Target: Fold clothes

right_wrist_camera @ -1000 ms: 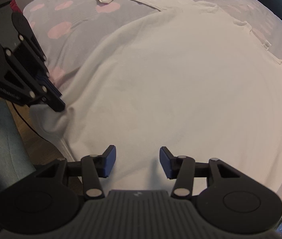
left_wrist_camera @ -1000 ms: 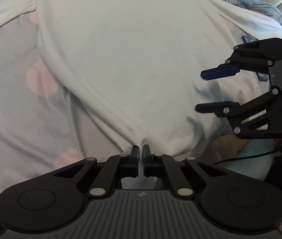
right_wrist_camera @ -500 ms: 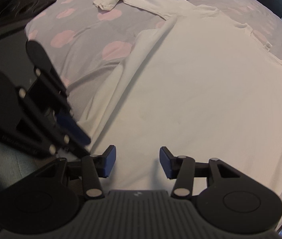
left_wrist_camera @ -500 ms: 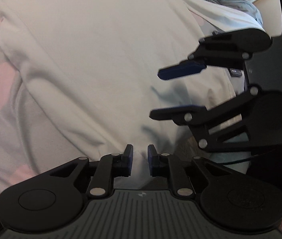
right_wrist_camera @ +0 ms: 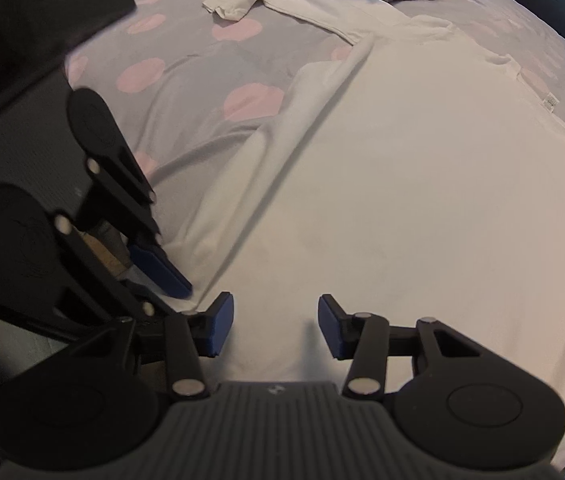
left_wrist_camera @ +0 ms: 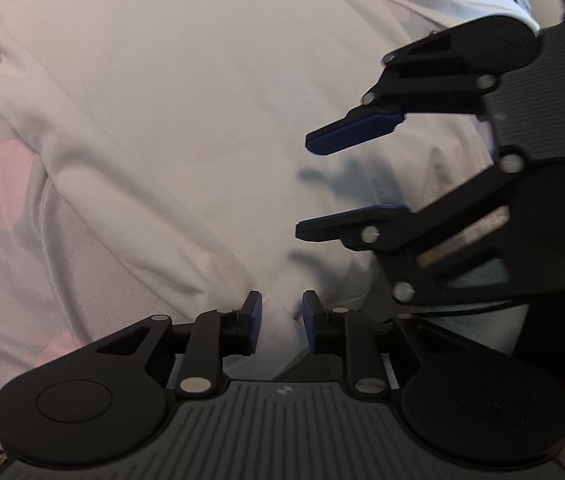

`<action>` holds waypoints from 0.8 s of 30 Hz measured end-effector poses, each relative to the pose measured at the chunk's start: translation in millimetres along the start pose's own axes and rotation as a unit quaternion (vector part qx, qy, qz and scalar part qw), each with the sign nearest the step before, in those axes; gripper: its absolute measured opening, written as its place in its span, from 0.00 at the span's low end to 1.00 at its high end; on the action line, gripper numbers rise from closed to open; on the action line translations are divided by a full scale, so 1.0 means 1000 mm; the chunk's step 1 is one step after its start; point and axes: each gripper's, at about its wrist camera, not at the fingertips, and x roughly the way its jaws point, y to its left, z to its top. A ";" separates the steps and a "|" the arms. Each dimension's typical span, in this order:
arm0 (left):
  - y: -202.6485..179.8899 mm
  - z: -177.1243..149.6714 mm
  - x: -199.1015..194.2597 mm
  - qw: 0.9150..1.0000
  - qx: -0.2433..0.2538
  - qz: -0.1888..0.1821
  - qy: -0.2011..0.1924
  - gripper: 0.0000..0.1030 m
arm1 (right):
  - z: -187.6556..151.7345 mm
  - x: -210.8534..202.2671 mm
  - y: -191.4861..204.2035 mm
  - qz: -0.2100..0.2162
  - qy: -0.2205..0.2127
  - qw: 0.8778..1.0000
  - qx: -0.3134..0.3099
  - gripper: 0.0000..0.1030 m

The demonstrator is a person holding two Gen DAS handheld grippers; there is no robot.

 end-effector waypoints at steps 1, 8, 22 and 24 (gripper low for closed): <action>-0.001 -0.001 -0.007 1.000 -0.001 -0.002 -0.009 0.27 | 0.001 0.003 0.001 -0.002 0.002 1.000 0.000 0.49; 0.033 -0.010 -0.053 0.992 -0.102 0.024 -0.072 0.32 | 0.001 0.009 -0.002 -0.005 0.008 1.000 0.007 0.49; 0.007 -0.029 0.009 0.999 -0.010 0.021 0.043 0.32 | 0.002 0.009 -0.006 -0.005 0.012 1.000 0.002 0.49; 0.001 -0.028 0.010 0.999 0.003 0.014 0.035 0.32 | 0.001 0.008 -0.007 -0.005 0.009 1.000 0.002 0.49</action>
